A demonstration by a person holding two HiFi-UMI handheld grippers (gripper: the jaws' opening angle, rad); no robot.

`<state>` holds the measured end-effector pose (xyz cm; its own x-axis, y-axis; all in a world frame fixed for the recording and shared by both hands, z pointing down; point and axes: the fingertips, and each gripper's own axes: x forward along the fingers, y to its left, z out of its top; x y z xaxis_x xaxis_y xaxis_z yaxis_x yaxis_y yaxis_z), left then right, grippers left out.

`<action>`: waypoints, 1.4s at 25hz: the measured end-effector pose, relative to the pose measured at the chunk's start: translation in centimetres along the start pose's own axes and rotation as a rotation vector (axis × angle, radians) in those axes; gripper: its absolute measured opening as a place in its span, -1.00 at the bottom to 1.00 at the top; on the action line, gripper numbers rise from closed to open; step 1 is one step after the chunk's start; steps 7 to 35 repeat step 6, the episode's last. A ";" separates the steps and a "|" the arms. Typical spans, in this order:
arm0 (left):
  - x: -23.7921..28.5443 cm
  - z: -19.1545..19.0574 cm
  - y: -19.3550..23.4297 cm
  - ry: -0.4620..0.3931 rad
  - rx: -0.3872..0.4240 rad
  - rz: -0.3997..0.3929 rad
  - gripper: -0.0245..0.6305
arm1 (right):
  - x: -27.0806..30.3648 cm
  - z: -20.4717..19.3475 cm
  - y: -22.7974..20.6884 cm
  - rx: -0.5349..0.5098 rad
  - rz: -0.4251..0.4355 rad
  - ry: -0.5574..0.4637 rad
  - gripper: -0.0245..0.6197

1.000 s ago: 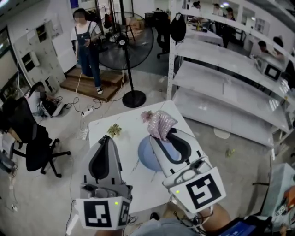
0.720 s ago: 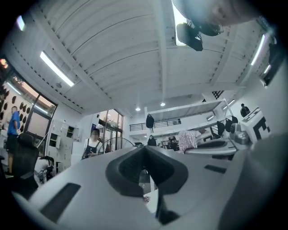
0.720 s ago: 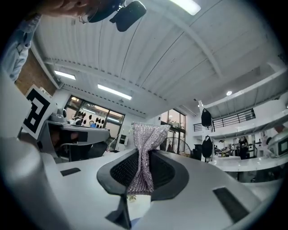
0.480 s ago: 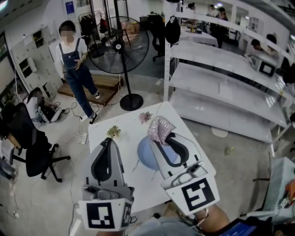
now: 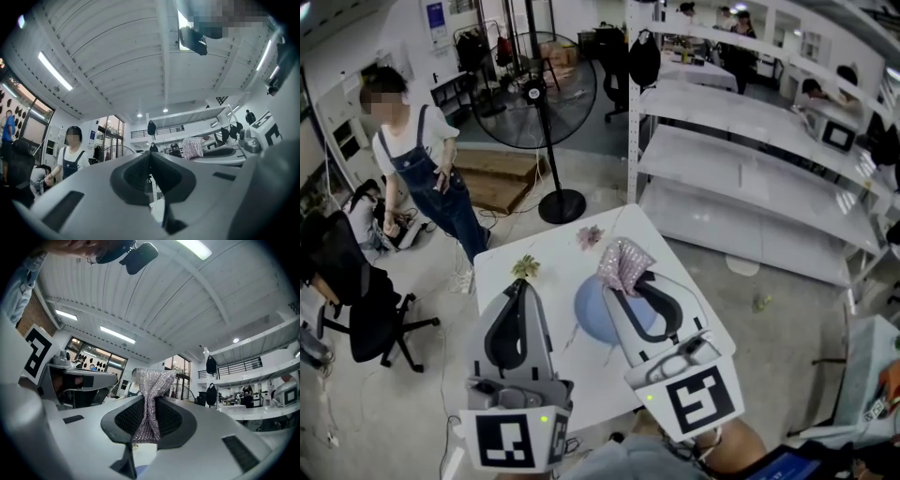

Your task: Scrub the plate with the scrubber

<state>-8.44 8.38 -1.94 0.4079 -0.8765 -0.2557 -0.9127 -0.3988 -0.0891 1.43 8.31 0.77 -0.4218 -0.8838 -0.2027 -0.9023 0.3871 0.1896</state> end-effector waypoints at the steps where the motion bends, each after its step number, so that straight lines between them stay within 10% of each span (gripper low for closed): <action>1: 0.0 0.0 0.0 -0.002 0.001 -0.001 -0.91 | 0.0 0.0 0.0 0.000 -0.001 0.000 -0.66; 35: 0.4 -0.3 -0.1 0.006 -0.001 -0.016 -0.91 | 0.1 -0.3 0.0 -0.001 -0.006 0.014 -0.66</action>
